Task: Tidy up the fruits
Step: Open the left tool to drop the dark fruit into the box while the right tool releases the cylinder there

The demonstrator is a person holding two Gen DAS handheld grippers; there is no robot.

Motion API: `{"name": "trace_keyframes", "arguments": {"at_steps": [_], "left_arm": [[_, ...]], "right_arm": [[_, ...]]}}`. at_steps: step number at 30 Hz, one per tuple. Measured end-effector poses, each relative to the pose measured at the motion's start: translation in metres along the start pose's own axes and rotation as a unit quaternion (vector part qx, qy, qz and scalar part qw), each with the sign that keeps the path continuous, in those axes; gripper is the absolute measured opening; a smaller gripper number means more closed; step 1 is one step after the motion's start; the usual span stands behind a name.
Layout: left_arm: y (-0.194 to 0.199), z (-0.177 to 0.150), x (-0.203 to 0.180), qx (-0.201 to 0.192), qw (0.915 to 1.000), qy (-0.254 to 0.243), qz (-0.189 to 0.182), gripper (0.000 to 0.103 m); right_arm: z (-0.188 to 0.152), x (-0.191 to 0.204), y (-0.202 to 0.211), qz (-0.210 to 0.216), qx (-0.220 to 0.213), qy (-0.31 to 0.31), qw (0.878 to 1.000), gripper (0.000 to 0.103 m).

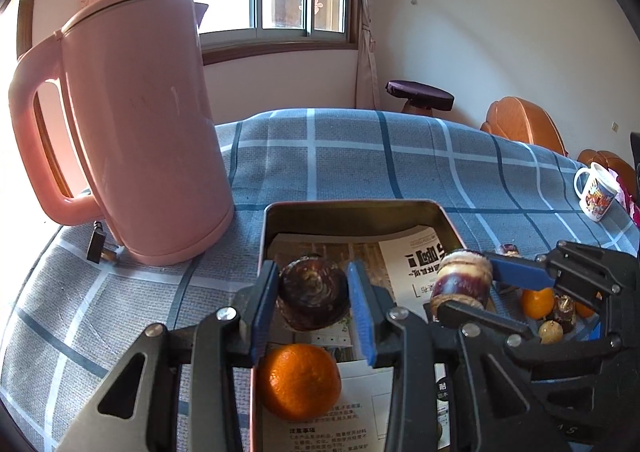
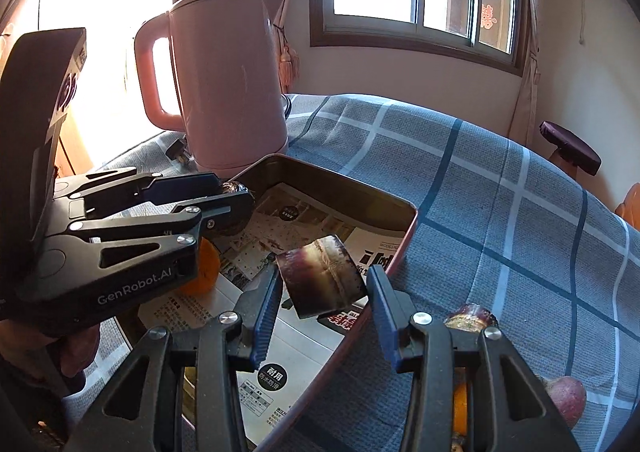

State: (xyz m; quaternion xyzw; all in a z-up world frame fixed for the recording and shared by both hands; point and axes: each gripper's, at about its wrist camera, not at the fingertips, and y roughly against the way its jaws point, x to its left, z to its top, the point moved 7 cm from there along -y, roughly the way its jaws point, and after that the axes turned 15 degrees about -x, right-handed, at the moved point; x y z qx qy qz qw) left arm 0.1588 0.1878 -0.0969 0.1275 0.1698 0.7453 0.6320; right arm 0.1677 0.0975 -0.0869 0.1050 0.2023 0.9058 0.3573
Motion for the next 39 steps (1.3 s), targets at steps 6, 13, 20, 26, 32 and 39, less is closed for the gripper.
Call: {"name": "trace_keyframes", "arguments": {"at_steps": [6,13,20,26,32,39], "left_arm": [[-0.002,-0.001,0.003,-0.005,0.9998,-0.007,0.018,0.043],[0.01,0.003,0.016,-0.028,0.999,0.002,0.035,0.067],[0.015,0.0,0.026,-0.032,0.9984,0.022,0.042,0.072],[0.012,-0.004,0.027,-0.029,0.9982,0.017,0.05,0.072],[0.007,-0.007,0.029,-0.023,0.9974,0.013,0.067,0.072],[0.029,0.002,0.022,-0.048,0.9965,-0.001,0.068,0.074]], "right_arm": [[-0.006,0.011,-0.008,0.014,0.013,-0.007,1.0,0.046],[-0.006,0.015,-0.008,0.008,0.012,-0.02,1.0,0.051],[-0.011,0.014,-0.005,-0.024,0.032,-0.005,0.999,0.051],[-0.014,0.013,-0.002,-0.002,0.032,-0.041,0.999,0.053],[-0.002,0.011,0.021,-0.002,-0.027,-0.08,0.996,0.06],[0.005,-0.02,0.076,-0.062,-0.054,-0.066,0.994,0.068]]}}
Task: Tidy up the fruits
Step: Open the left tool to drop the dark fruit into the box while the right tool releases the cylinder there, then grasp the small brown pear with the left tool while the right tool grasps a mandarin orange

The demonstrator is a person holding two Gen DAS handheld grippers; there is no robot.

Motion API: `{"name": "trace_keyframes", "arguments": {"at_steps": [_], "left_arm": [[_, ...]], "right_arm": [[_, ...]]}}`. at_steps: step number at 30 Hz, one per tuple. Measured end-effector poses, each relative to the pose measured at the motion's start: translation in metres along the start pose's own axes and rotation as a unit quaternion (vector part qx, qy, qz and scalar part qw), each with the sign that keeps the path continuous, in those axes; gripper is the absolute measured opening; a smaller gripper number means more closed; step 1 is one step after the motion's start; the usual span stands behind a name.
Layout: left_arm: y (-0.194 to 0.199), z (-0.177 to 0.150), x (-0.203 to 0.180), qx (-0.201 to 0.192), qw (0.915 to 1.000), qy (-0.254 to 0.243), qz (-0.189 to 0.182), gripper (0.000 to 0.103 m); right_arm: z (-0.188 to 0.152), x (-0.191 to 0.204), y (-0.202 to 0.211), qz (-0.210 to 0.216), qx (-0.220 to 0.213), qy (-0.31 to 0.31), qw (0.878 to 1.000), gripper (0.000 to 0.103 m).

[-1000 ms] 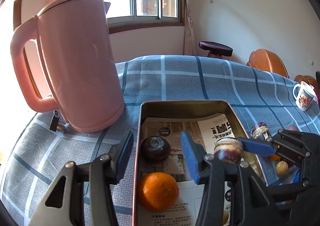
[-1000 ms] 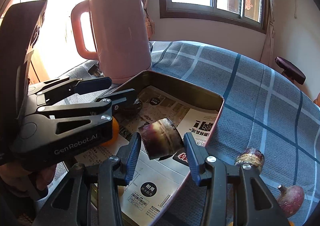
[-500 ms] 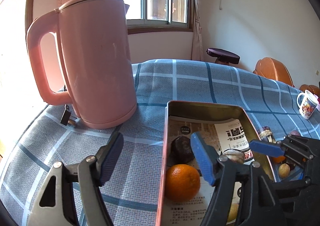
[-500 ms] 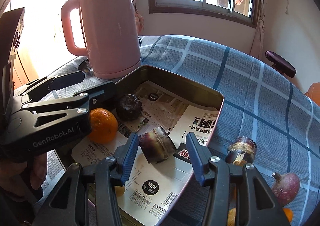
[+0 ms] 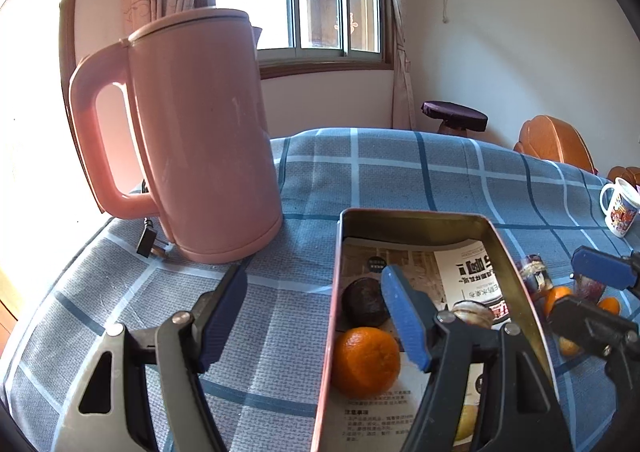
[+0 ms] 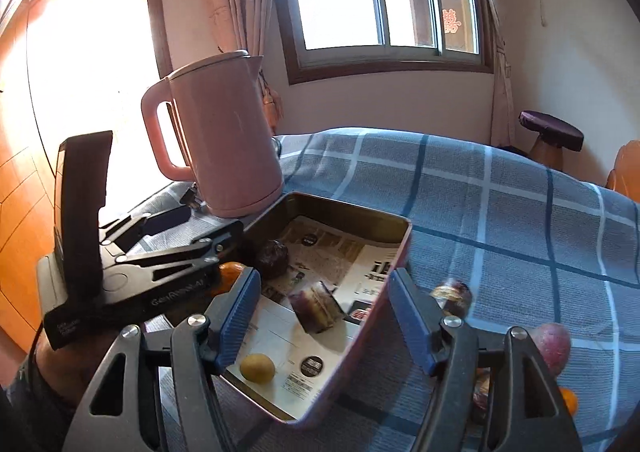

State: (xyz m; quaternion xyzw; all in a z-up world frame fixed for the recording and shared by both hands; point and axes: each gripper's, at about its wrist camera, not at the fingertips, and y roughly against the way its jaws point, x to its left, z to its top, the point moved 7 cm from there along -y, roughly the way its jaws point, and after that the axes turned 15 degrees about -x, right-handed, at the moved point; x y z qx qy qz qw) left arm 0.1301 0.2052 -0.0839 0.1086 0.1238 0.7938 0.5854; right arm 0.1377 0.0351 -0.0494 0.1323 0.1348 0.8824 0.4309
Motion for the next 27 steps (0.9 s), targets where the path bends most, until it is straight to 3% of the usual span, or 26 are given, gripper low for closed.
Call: {"name": "trace_keyframes", "arguments": {"at_steps": [4,7,15,27], "left_arm": [[0.015,-0.001,-0.007,-0.007,0.9999,0.007,-0.006,0.078],[0.023,-0.006,-0.018,-0.004,0.9998,0.01,-0.019,0.078],[0.043,-0.013,-0.04,-0.001,0.9993,-0.006,-0.038,0.078],[0.048,-0.012,-0.043,-0.002,0.9993,-0.003,-0.037,0.078]], "right_arm": [[-0.017,-0.038,0.023,-0.064,0.01,0.004,0.998,0.07],[-0.032,-0.044,0.027,-0.075,0.022,0.007,0.997,0.071],[-0.063,-0.021,0.006,-0.059,0.069,0.049,0.995,0.071],[-0.066,0.003,0.005,-0.021,0.064,0.054,0.996,0.071]]}}
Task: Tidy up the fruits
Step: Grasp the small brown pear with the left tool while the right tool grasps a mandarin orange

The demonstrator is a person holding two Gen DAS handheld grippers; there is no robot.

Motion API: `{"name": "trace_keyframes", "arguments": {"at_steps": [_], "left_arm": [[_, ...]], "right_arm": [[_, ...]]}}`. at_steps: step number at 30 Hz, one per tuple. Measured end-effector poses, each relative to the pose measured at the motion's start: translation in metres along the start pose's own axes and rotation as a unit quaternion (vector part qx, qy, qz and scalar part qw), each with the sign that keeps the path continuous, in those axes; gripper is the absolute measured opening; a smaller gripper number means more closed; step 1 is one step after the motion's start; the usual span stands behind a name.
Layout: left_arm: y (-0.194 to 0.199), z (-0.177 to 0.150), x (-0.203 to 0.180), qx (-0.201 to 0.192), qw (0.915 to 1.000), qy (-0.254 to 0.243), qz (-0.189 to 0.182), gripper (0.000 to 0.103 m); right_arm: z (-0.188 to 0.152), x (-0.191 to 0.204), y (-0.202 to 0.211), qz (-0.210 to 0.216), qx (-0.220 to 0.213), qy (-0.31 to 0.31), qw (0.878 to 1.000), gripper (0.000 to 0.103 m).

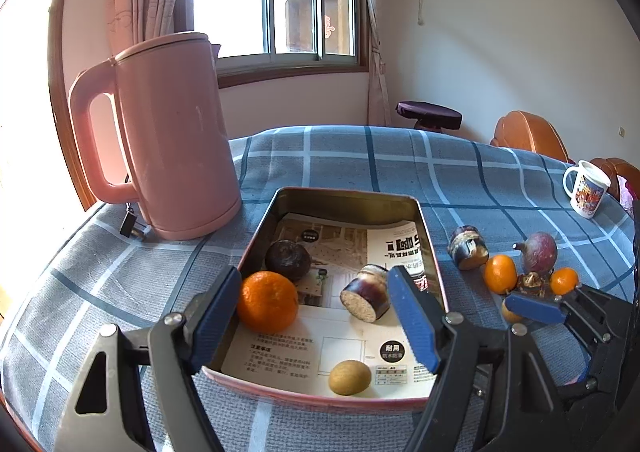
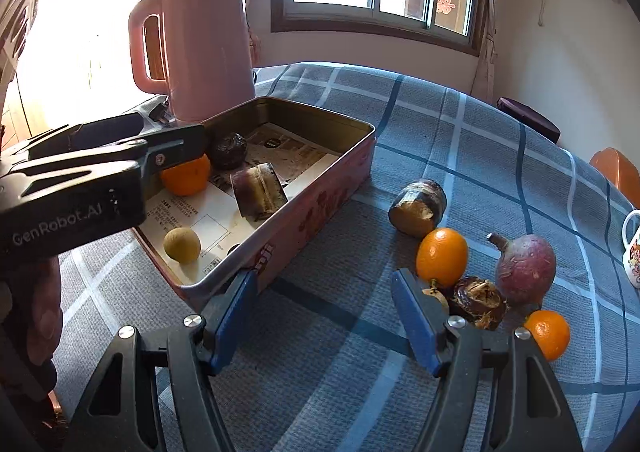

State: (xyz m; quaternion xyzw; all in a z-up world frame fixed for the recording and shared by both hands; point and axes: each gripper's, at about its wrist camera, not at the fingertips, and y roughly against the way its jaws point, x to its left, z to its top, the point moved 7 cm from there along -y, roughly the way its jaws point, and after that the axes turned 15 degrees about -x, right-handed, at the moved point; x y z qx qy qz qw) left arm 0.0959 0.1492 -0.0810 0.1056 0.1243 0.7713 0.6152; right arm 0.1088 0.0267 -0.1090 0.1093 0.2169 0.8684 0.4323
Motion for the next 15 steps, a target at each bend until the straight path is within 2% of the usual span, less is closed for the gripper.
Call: {"name": "trace_keyframes", "arguments": {"at_steps": [3,10,15], "left_arm": [[0.003,0.002,-0.006,-0.002,1.0,-0.002,-0.006,0.078],[0.003,0.001,-0.049,0.001,0.9989,-0.025,-0.039,0.078],[0.0,-0.005,-0.092,0.013,0.996,-0.048,-0.074,0.078]], "right_arm": [[0.003,-0.026,0.015,-0.025,-0.016,-0.013,0.999,0.071],[-0.002,-0.117,0.061,-0.131,-0.047,-0.066,0.988,0.071],[-0.011,-0.148,0.071,-0.153,-0.046,-0.087,0.983,0.071]]}}
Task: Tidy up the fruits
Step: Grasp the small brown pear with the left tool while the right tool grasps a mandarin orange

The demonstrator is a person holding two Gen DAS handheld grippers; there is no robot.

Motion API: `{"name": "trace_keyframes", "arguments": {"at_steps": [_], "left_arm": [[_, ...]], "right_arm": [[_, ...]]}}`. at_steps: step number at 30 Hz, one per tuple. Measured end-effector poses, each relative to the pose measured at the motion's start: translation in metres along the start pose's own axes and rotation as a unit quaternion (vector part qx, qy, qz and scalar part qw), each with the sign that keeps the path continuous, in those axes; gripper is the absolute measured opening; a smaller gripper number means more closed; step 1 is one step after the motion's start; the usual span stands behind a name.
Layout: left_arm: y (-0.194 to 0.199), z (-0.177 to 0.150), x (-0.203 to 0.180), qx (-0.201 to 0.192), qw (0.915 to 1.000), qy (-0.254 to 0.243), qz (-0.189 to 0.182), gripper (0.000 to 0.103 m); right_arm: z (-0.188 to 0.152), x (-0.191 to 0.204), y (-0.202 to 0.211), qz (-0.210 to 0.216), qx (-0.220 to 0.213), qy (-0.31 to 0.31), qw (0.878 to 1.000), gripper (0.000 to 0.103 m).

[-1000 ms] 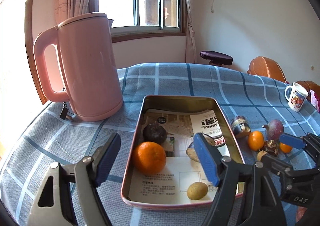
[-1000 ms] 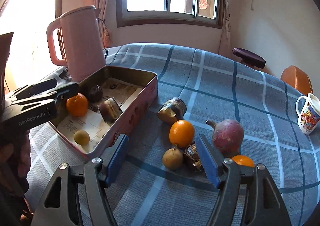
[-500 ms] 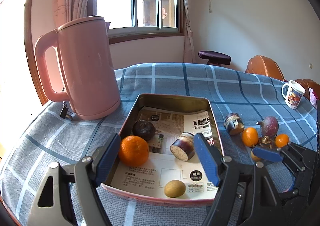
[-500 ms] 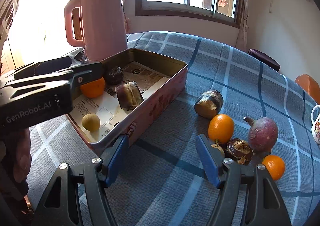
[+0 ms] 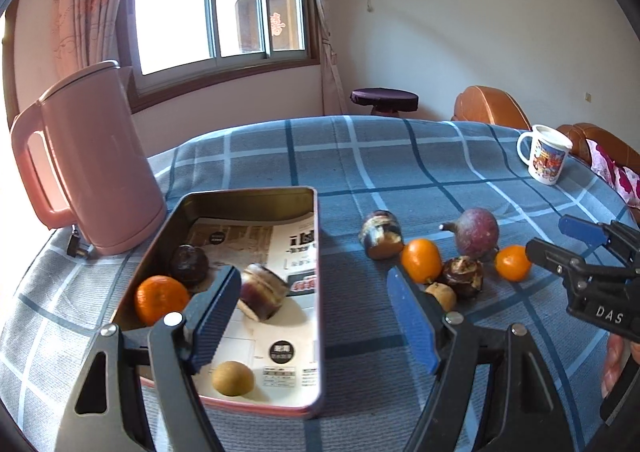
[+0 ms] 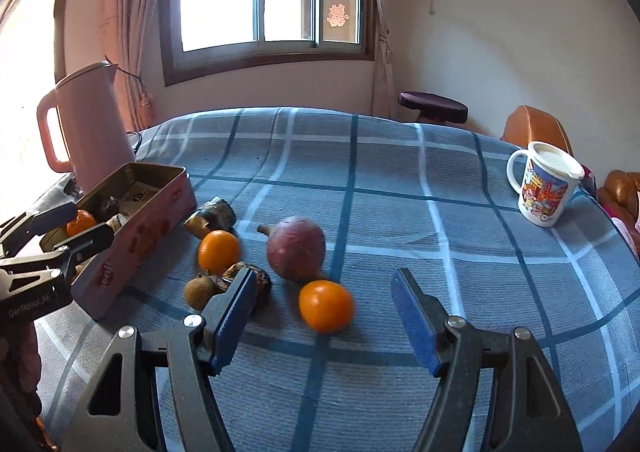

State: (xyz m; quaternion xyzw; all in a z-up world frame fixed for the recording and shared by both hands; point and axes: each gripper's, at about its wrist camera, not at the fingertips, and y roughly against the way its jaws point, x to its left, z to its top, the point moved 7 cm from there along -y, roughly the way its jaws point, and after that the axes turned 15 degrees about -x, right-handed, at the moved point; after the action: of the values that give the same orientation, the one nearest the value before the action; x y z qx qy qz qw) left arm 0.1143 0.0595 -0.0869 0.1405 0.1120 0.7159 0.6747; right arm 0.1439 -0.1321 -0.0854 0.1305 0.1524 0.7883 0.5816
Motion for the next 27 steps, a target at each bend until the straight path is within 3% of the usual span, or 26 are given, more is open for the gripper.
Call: {"name": "trace_keyframes", "arguments": {"at_steps": [5,13,17,20,23,27], "left_arm": [[-0.013,-0.009,-0.035,0.026,0.9991,-0.02,-0.029,0.078],[-0.026,-0.022,-0.057,0.059,0.9961,-0.023,-0.061,0.077],[-0.034,-0.029,-0.065,0.083,0.9933,-0.023,-0.076,0.063],[-0.035,-0.028,-0.068,0.083,0.9934,-0.03,-0.074,0.062],[-0.034,-0.03,-0.073,0.09,0.9916,-0.026,-0.089,0.05],[-0.036,-0.035,-0.08,0.104,0.9892,-0.025,-0.1,0.05]], "right_arm": [[-0.01,-0.009,-0.01,0.005,0.017,-0.008,1.0,0.071],[-0.018,-0.007,-0.024,0.027,0.04,-0.015,0.999,0.067],[-0.026,-0.003,-0.035,0.045,0.069,-0.018,0.996,0.06],[-0.029,-0.001,-0.04,0.055,0.084,-0.019,0.995,0.055],[-0.031,0.002,-0.04,0.059,0.085,-0.013,0.995,0.048],[-0.035,0.004,-0.044,0.066,0.1,-0.013,0.993,0.04]]}}
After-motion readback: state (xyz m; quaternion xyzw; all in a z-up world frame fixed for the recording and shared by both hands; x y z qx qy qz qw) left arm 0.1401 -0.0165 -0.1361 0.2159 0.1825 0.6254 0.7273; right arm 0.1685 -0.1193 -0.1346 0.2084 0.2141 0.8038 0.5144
